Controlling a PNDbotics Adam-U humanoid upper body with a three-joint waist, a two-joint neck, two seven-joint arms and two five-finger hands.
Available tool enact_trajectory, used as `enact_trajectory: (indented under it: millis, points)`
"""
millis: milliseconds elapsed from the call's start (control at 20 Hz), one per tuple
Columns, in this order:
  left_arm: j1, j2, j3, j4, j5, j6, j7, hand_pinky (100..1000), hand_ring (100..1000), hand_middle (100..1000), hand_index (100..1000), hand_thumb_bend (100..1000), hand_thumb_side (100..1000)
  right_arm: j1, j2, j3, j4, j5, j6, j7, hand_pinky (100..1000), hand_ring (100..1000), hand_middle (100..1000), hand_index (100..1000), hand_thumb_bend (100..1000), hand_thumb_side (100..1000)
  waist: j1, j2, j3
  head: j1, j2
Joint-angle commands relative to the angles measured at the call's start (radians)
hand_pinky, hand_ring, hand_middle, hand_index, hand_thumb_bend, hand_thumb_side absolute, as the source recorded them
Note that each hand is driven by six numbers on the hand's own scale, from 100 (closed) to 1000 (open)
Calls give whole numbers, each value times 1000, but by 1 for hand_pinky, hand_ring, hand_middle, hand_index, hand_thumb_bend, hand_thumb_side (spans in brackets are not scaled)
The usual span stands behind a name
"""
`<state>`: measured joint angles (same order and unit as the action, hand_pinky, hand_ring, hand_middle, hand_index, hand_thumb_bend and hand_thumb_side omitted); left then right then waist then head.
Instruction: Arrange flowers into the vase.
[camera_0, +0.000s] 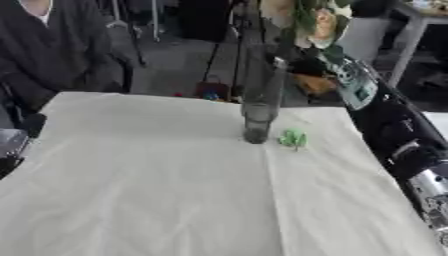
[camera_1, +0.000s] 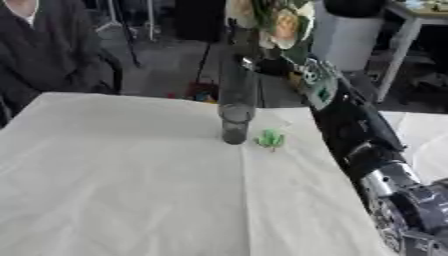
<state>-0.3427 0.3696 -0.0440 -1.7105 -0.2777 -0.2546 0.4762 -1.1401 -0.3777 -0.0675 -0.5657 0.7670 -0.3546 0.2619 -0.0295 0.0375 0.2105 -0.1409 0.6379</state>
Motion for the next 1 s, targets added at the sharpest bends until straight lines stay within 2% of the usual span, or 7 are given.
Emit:
enact_trajectory:
  millis: [50,700,1000]
  points:
    - [-12,14,12,-10,-1,0,3,609,423,466,387,755,334,-16,-38,-11,1,2,6,-10,1000,1000,983,1000,431,929,6,-11,-2,4,-11]
    - [-10,15,13,-10,-1,1,4,610,423,466,387,754,334,-12,-44,-15,10,1,7,-17,1000,1000,985,1000,407,938,9,-10,-2,5,-9]
    - [-7,18,19,-10,-3,2,9,610,423,466,387,754,333,11,-75,-24,11,-15,6,-21,1000,1000,985,1000,401,937,7,-10,-15,15,-12]
